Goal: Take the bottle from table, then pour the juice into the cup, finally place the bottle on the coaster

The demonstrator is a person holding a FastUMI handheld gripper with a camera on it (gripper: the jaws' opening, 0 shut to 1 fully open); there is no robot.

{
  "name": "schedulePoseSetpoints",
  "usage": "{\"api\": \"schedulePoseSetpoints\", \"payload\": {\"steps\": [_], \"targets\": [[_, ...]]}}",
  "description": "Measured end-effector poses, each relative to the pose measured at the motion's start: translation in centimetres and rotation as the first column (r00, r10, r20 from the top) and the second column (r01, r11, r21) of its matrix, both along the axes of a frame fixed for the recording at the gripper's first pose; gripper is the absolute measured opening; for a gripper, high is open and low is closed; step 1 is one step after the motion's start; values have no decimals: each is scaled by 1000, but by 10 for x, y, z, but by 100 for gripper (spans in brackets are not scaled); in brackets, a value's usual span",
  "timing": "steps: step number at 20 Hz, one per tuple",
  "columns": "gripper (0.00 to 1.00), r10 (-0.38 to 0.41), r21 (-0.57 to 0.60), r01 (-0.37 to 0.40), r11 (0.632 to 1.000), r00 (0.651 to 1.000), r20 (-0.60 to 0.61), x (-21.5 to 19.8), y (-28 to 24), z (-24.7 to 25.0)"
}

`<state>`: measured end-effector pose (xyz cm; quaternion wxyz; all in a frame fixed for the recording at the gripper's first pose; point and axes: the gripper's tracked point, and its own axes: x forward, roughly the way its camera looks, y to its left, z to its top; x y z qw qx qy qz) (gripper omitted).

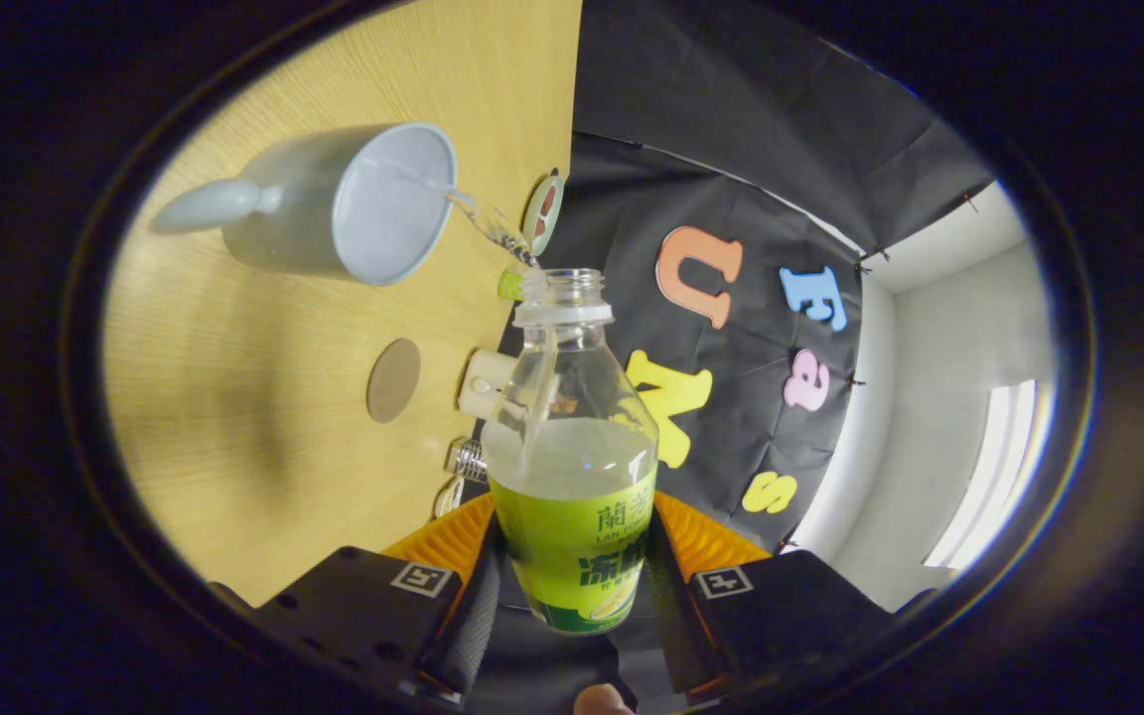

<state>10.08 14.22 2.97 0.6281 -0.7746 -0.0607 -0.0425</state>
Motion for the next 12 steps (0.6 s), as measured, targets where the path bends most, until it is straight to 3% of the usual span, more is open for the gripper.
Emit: {"api": "schedulePoseSetpoints", "payload": {"steps": [12], "targets": [[74,3,-63,-1,998,1000,25,0,5,11]]}}
